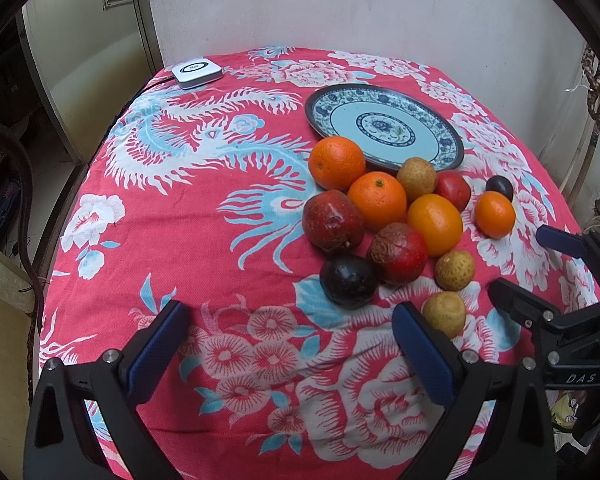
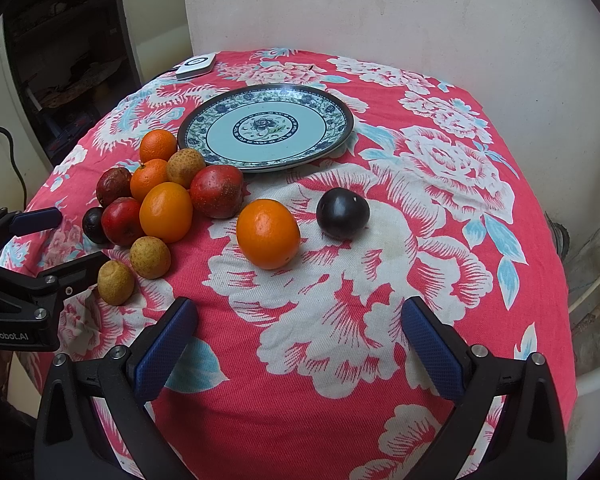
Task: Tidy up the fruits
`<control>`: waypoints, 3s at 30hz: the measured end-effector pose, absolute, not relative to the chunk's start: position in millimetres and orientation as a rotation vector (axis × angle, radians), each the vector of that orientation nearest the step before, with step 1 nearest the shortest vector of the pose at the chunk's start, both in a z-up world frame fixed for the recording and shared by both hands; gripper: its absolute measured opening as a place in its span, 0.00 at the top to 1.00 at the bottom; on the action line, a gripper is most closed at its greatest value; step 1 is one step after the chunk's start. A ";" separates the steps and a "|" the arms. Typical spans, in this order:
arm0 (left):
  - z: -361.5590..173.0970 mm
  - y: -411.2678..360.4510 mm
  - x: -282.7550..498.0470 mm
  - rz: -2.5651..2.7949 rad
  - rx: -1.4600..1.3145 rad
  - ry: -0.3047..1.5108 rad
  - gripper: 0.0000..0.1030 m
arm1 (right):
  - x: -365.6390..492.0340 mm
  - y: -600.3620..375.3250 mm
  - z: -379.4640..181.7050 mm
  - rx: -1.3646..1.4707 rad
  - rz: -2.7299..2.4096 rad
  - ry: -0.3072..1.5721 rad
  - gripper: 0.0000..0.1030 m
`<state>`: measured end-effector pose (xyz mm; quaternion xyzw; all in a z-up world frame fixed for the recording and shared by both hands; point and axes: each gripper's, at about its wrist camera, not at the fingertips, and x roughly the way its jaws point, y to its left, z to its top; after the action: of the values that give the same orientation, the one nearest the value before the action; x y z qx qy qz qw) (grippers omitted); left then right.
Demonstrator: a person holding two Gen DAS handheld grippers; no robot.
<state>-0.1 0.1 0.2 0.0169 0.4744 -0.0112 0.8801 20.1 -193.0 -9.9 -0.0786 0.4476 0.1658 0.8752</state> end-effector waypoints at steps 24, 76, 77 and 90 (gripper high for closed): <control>14.8 -2.2 -2.2 -0.062 0.026 0.963 0.10 | 14.1 -194.9 -3.7 -0.156 0.370 0.954 0.18; 47.0 -9.6 15.1 -0.206 -0.043 0.915 0.74 | 38.9 -187.5 30.4 -0.039 0.479 0.874 0.69; 48.3 -9.7 18.0 -0.207 -0.043 0.912 0.74 | 40.7 -187.5 31.8 -0.037 0.478 0.872 0.69; 64.0 -18.9 63.6 -0.229 -0.027 0.881 0.74 | 77.5 -176.6 46.6 -0.049 0.479 0.857 0.69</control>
<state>63.6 -18.9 64.0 -0.0132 0.4252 -0.1107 0.8982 77.5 -176.6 46.6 -0.0236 0.4115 0.2301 0.8816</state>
